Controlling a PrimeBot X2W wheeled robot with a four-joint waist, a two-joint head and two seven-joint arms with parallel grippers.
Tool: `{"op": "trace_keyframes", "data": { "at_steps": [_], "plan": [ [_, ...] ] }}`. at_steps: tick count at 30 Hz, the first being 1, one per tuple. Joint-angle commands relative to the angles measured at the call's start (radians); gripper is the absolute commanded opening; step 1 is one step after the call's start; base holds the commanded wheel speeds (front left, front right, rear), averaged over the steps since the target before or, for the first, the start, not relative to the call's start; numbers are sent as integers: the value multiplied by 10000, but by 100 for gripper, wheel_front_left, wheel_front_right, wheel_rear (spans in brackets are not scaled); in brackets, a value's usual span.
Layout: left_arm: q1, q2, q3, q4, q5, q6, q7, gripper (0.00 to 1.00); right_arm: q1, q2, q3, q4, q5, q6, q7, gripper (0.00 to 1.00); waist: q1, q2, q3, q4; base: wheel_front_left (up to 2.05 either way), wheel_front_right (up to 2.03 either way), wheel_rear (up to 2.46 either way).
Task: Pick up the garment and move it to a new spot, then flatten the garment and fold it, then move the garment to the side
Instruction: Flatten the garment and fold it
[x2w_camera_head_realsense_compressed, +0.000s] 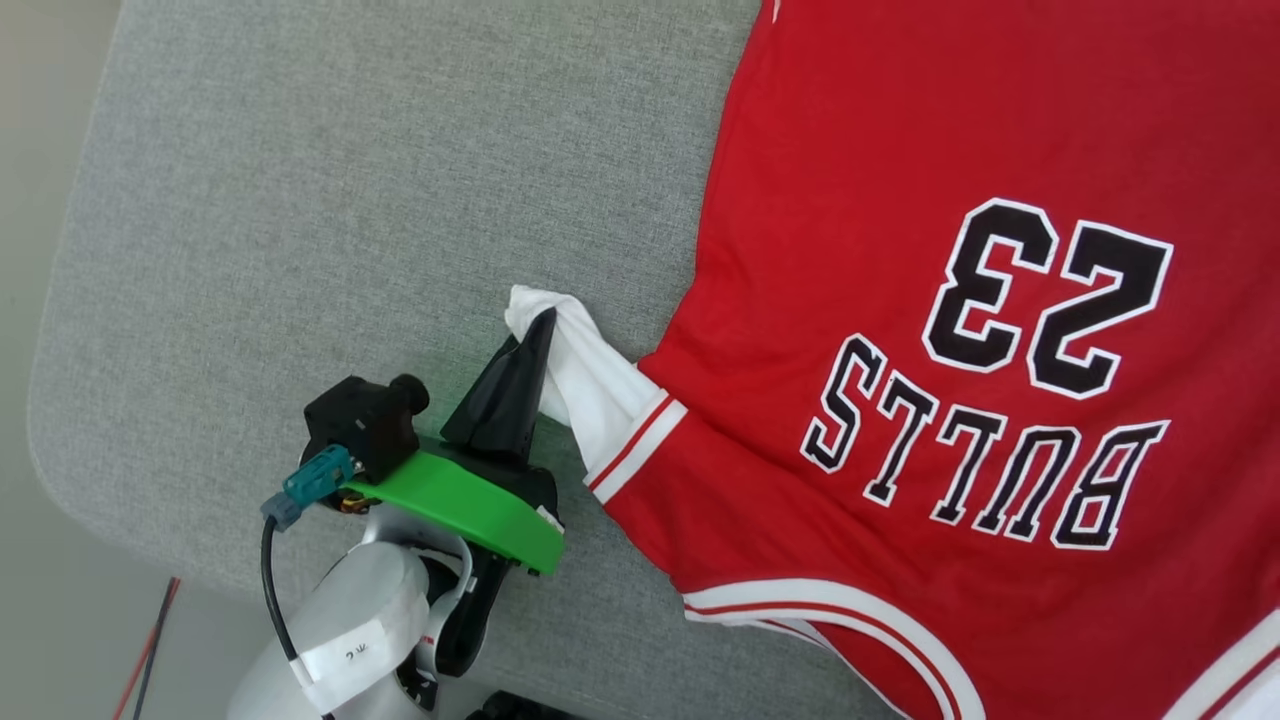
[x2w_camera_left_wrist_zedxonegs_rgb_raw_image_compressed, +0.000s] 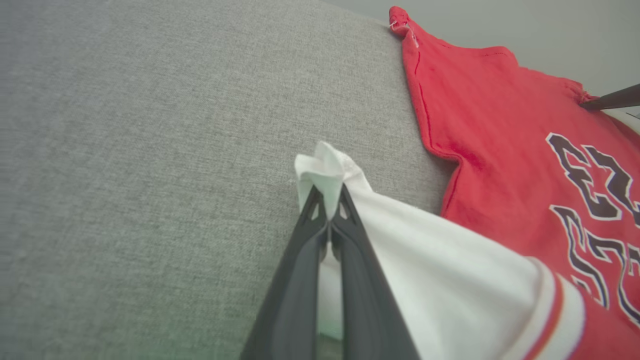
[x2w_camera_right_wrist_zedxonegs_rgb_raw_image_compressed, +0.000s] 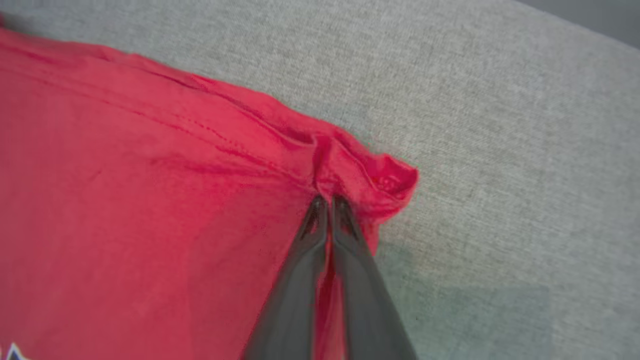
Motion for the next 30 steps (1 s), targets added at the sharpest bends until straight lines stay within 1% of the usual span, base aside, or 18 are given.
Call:
{"op": "trace_keyframes", "data": {
  "at_steps": [1,4,6,10,13,18,19,20,25,28,30],
  "plan": [
    [34,12,89,82,158,-39,-58,0,318,130,139,193,92,-7,-161,0,0,0,-356,-188,0,0,0],
    [200,74,157,228,151,-15,-59,0,243,103,308,5,262,-7,-645,0,0,0,-742,-351,0,0,0],
    [342,137,192,321,136,14,-58,0,315,-65,570,-219,367,-7,-1004,0,0,0,-1061,-473,0,0,0],
    [698,291,262,440,74,125,-47,0,770,-733,1219,-844,624,-7,-1820,0,0,0,-1741,-736,0,0,0],
    [1011,428,309,455,7,234,-7,0,1407,-1302,1468,-1418,1104,-7,-2444,0,0,0,-2237,-949,0,0,0],
    [1459,654,375,391,-74,429,101,0,2825,-2171,1387,-2263,1679,-7,-3306,0,0,0,-2876,-1314,0,0,0],
    [1636,743,408,360,-107,516,142,0,3549,-2391,1176,-2552,1818,-7,-3626,0,0,0,-3113,-1476,0,0,0],
    [1738,790,429,331,-134,557,161,0,3970,-2474,996,-2698,1884,-7,-3789,0,0,0,-3228,-1568,0,0,0],
    [2154,1013,472,239,-190,709,248,0,6156,-2491,-254,-3117,2062,-7,-4484,0,0,0,-3694,-1945,0,0,0],
    [2368,1128,504,193,-218,802,285,0,7742,-2364,-1130,-3338,1844,-7,-4762,0,0,0,-3893,-2153,0,0,0],
    [2471,1203,521,181,-214,863,305,0,8732,-2039,-1759,-3596,1835,-7,-4872,0,0,0,-4001,-2285,0,0,0]
  ]
}}
